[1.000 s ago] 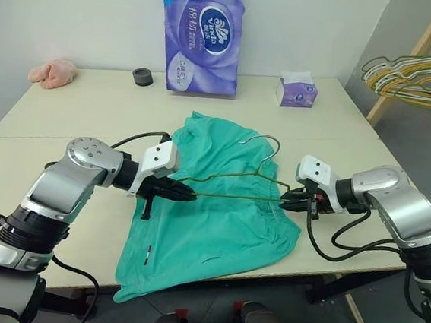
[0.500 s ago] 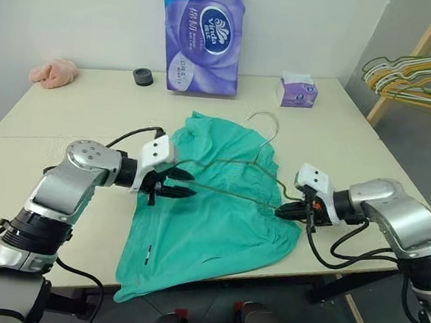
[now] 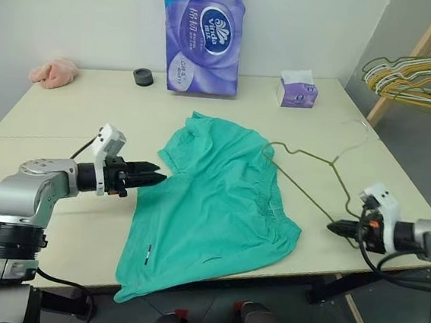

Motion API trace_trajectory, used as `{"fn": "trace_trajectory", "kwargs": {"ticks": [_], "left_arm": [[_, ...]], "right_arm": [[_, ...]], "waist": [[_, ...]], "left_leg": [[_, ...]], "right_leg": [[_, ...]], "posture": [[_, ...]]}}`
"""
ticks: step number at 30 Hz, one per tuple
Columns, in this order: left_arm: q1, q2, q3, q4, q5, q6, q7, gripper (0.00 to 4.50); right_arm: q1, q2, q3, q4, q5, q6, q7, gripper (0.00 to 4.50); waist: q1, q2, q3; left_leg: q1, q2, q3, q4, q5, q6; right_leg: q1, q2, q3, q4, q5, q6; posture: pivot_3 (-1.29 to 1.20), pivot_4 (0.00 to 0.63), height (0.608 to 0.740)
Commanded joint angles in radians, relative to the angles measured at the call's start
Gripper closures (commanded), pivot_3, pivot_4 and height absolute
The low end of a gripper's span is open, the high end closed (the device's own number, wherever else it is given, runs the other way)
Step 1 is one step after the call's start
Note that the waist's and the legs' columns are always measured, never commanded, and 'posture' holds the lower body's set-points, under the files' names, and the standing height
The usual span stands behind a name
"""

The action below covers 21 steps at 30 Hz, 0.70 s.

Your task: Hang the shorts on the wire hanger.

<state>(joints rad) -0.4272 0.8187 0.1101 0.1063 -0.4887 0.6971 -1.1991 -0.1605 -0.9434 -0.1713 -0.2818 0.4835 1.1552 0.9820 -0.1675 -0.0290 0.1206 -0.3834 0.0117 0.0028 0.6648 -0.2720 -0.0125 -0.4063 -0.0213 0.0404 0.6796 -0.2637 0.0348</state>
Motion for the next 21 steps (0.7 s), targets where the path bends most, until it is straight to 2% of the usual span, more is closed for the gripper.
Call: {"fn": "trace_trajectory", "kwargs": {"ticks": [1,8,13,17,21], "left_arm": [[-0.022,0.034,-0.010,-0.037,-0.012,-0.016,-0.048,2.28],[-0.056,0.053,-0.059,0.006,0.040,-0.080,-0.079,2.28],[-0.051,0.050,-0.064,0.003,0.047,-0.087,-0.076,2.28],[-0.043,0.048,-0.064,-0.005,0.049,-0.089,-0.073,2.28],[-0.051,0.043,-0.069,-0.003,0.055,-0.092,-0.068,2.28]], "right_arm": [[0.055,-0.050,-0.033,-0.054,0.038,0.010,0.018,4.50],[0.117,-0.161,0.011,-0.049,0.076,0.006,0.080,4.50],[0.179,-0.226,-0.008,-0.042,0.098,-0.004,0.134,4.50],[0.211,-0.234,-0.006,-0.076,0.134,0.013,0.142,4.50],[0.136,-0.200,0.038,-0.064,0.173,0.055,0.117,4.50]], "waist": [[-0.002,0.000,0.000],[-0.025,0.000,0.000],[-0.028,0.000,0.000],[-0.028,0.000,0.000],[-0.029,0.000,0.000]], "left_leg": [[0.001,0.000,0.000,0.000,0.000,0.000],[0.001,0.001,0.001,0.000,0.000,0.000],[0.001,0.001,0.001,-0.001,0.000,0.000],[0.001,0.001,0.001,-0.001,0.000,0.000],[0.001,0.001,0.001,-0.001,0.000,0.000]], "right_leg": [[0.001,0.001,0.000,0.000,0.000,0.000],[0.001,0.001,0.001,-0.001,0.000,0.000],[0.001,0.001,0.001,-0.001,-0.001,0.000],[0.001,0.001,0.001,-0.001,-0.001,0.000],[0.001,0.001,0.001,-0.001,-0.001,0.000]], "posture": [[-0.25,0.076,0.740],[-0.27,0.085,0.740],[-0.26,0.084,0.740],[-0.26,0.084,0.740],[-0.26,0.087,0.740]]}}
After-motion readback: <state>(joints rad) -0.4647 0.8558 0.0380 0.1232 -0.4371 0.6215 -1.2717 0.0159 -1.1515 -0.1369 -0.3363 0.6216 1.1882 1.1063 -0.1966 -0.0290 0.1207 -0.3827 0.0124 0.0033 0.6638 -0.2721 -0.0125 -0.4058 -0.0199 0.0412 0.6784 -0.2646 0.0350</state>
